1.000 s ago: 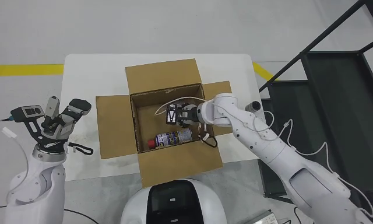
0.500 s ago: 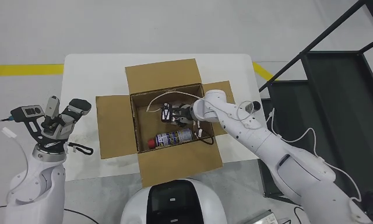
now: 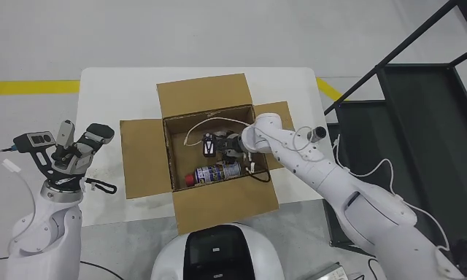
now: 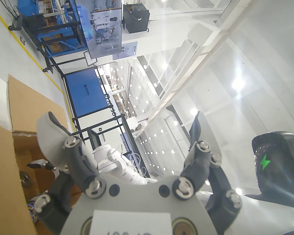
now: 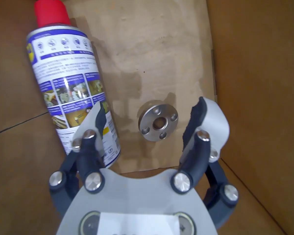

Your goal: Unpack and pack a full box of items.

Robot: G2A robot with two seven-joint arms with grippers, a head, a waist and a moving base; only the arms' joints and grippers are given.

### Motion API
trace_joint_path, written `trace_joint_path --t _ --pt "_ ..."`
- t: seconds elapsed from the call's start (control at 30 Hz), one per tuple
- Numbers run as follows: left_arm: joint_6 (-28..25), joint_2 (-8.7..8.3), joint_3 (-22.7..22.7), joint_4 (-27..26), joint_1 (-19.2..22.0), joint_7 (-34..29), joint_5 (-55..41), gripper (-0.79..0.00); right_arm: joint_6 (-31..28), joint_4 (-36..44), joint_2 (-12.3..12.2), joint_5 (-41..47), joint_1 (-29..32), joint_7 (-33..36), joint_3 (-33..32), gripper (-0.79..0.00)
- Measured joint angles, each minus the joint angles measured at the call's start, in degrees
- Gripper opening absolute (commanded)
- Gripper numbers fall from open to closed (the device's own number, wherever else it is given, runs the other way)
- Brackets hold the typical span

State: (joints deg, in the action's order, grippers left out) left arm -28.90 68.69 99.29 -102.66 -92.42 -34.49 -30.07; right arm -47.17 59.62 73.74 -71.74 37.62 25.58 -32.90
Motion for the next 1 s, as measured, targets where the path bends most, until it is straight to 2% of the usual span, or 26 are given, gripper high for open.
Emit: trace_joint_path --t 0.13,0.23,0.37,0.5,0.6,0.77,0.87,1.0 --pt "0.00 0.00 0.00 0.00 0.00 0.00 0.00 0.000 -2.03 4.26 -1.96 0.37 2.07 -3.27 -3.82 0.000" --pt "0.00 0.00 0.00 0.00 0.00 0.00 0.00 0.000 -4.73 9.80 -4.35 1.02 5.40 -6.21 -8.64 0.000" --pt "0.00 0.00 0.00 0.00 0.00 0.00 0.00 0.000 -8.74 19.62 -8.21 2.28 12.82 -9.72 -17.57 0.000" --pt "0.00 0.00 0.00 0.00 0.00 0.00 0.00 0.000 -10.07 28.20 -11.21 4.37 21.29 -13.72 -27.21 0.000" --pt "0.00 0.00 0.00 0.00 0.00 0.00 0.00 0.000 -9.82 32.70 -12.93 5.48 27.82 -17.14 -34.63 0.000" --pt "0.00 0.00 0.00 0.00 0.00 0.00 0.00 0.000 -7.17 35.63 -14.77 6.84 37.88 -22.77 -45.85 0.000" --pt "0.00 0.00 0.00 0.00 0.00 0.00 0.00 0.000 -4.33 36.34 -15.33 6.03 42.26 -24.56 -50.74 0.000" --pt "0.00 0.00 0.00 0.00 0.00 0.00 0.00 0.000 -1.53 36.55 -15.39 6.67 45.17 -29.32 -53.36 0.000"
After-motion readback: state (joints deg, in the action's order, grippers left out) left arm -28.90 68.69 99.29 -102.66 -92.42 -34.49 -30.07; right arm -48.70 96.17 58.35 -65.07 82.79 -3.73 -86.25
